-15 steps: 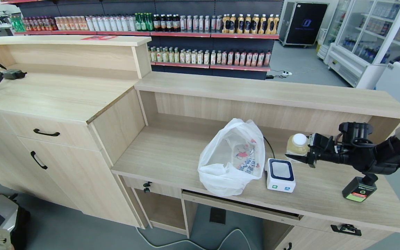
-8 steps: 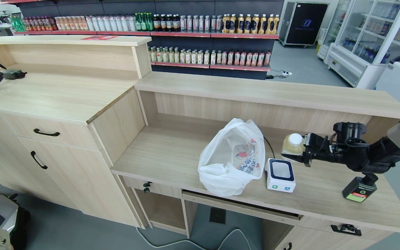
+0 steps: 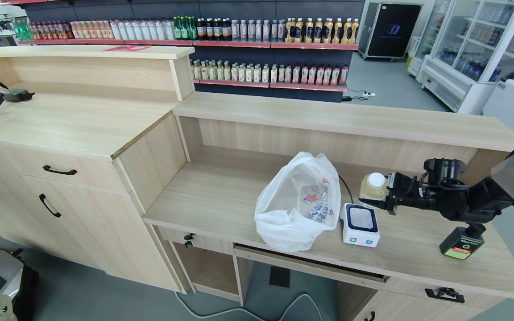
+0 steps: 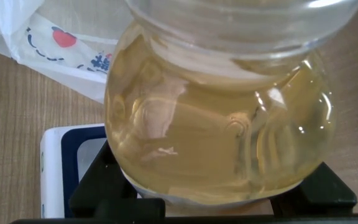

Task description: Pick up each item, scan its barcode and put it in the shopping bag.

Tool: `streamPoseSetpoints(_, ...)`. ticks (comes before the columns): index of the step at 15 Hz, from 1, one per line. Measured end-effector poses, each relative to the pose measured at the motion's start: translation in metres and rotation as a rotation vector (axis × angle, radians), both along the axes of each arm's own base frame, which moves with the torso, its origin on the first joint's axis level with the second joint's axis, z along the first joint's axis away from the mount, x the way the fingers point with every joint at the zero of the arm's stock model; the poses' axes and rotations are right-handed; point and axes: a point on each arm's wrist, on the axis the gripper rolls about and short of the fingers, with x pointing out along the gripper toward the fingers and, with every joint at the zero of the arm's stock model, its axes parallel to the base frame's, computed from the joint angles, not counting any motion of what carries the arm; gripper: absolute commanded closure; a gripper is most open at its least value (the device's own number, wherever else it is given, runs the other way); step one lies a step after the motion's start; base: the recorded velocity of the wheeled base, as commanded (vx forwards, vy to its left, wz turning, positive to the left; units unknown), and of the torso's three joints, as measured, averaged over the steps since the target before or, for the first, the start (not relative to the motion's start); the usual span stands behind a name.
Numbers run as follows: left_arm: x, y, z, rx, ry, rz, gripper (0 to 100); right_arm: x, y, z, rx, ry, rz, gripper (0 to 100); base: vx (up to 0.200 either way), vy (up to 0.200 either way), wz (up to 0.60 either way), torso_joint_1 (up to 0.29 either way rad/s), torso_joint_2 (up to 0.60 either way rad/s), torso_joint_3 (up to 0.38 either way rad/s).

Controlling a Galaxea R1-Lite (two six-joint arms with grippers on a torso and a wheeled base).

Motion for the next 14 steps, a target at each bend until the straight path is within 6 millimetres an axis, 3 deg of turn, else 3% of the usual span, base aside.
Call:
streamPoseSetpoints(4, 0.000, 0.000, 0.000, 0.000, 0.000, -0.001, 100, 0.006, -0.001, 0.009, 0.033, 0.009, -0.016, 100, 0.000, 0.000, 0.00, 0.000, 0.00, 0.000)
streamPoseSetpoints(8, 0.000, 0.000, 0.000, 0.000, 0.000, -0.001, 100, -0.001, -0.006, 0.052, 0.149, 0.083, -0.077, 100, 0.000, 0.000, 0.00, 0.000, 0.00, 0.000)
streamPoseSetpoints(11, 0.000, 0.000, 0.000, 0.000, 0.000, 0.000, 100, -0.032, -0.018, 0.095, 0.249, 0.225, -0.151, 100, 0.000, 0.000, 0.00, 0.000, 0.00, 0.000)
streamPoseSetpoints(14, 0.000, 0.000, 0.000, 0.000, 0.000, 0.000, 100, -0.086, -0.041, 0.129, 0.342, 0.435, -0.278, 100, 0.000, 0.000, 0.00, 0.000, 0.00, 0.000)
